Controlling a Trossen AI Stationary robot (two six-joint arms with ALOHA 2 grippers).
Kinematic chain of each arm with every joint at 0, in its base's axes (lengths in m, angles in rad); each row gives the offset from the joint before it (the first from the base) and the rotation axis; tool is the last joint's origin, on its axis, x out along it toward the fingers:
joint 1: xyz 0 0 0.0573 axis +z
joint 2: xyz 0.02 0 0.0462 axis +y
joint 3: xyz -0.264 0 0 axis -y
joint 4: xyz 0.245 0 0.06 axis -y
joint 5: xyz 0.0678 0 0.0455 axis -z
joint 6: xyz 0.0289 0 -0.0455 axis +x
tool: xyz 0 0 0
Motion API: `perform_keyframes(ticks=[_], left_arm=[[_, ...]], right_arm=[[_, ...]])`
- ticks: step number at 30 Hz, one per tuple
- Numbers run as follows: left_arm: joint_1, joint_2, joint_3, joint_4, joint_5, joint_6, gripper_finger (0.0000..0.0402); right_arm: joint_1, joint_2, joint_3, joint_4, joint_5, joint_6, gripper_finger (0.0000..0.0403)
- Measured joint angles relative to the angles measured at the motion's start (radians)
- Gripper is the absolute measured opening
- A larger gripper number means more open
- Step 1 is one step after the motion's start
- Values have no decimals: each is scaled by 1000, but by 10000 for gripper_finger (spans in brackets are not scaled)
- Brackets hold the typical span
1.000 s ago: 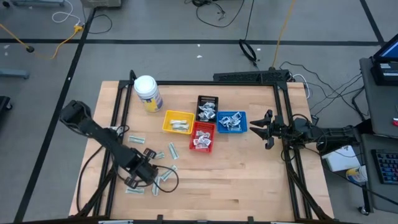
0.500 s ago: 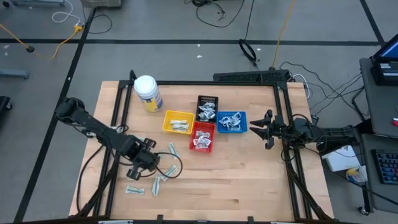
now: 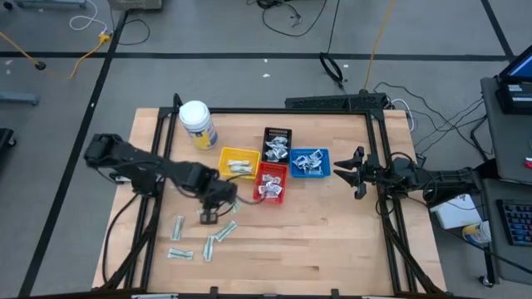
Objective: Pick & Place First Aid Supplies
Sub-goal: Put the ointment pack into the red bin
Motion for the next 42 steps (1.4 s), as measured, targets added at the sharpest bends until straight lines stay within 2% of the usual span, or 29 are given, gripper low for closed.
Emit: perform_keyframes(ticks=[12,27,38,42], left_arm=[[176,278,361,-73,58,1,0],[295,553,801,-165,114,2,0],[287,624,811,18,-20,12,0],[285,666,795,60,-27,24,0]], right_arm=[[0,0,0,0,0,0,130],[0,0,0,0,0,0,130],[0,0,0,1,0,0,130],[0,0,0,5,0,0,130]])
